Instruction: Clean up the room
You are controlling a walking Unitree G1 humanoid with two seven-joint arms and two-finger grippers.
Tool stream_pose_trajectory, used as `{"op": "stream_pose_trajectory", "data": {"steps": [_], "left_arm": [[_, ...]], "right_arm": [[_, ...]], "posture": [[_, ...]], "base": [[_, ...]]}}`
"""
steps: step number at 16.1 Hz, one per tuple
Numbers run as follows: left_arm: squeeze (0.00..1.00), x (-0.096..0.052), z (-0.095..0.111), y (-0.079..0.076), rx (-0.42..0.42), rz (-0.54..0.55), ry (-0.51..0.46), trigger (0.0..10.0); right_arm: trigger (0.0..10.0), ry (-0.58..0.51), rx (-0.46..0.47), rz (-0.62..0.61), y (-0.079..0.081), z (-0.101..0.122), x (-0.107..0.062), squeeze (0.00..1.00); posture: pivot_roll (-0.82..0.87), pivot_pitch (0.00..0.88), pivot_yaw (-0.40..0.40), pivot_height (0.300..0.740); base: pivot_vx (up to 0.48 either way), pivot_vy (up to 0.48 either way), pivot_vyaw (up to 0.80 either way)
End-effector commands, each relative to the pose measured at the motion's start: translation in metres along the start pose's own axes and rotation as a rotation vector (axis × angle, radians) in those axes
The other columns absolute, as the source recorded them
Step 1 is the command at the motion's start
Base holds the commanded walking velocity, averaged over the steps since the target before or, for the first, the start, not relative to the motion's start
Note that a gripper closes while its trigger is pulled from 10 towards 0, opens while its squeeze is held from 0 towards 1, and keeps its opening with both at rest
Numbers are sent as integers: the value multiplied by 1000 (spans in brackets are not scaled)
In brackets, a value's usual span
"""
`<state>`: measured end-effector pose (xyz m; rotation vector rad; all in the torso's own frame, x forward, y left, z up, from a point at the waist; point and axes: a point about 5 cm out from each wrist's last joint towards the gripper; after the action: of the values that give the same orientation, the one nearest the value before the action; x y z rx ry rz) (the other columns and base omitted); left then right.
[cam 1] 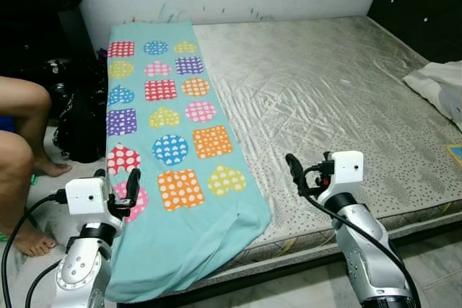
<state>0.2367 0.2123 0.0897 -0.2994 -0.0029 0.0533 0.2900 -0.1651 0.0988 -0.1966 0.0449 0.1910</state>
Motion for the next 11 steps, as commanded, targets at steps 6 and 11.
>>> {"op": "stream_pose_trajectory", "data": {"steps": [6, 11], "left_arm": [[0, -5, 12, 0, 60, 11, -34, 10000], [0, -7, 10, 1, 44, 26, -7, 10000]], "right_arm": [[10000, -4, 6, -11, -1, 8, 3, 0], [10000, 14, 6, 11, 1, 6, -2, 0]], "posture": [[-65, 116, -51, 740], [-73, 150, -58, 683]], "base": [[0, 0, 0], [0, 0, 0]]}}
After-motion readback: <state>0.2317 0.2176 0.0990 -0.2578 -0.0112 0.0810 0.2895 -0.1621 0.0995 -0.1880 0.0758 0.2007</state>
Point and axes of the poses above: a point about 5 cm out from each wrist's last joint towards the gripper, its own x axis pointing out of the wrist towards the gripper, its own z axis along the axis of the wrist's last joint, y = z × x, and after that the axes turned 15 degrees about -x, right-handed
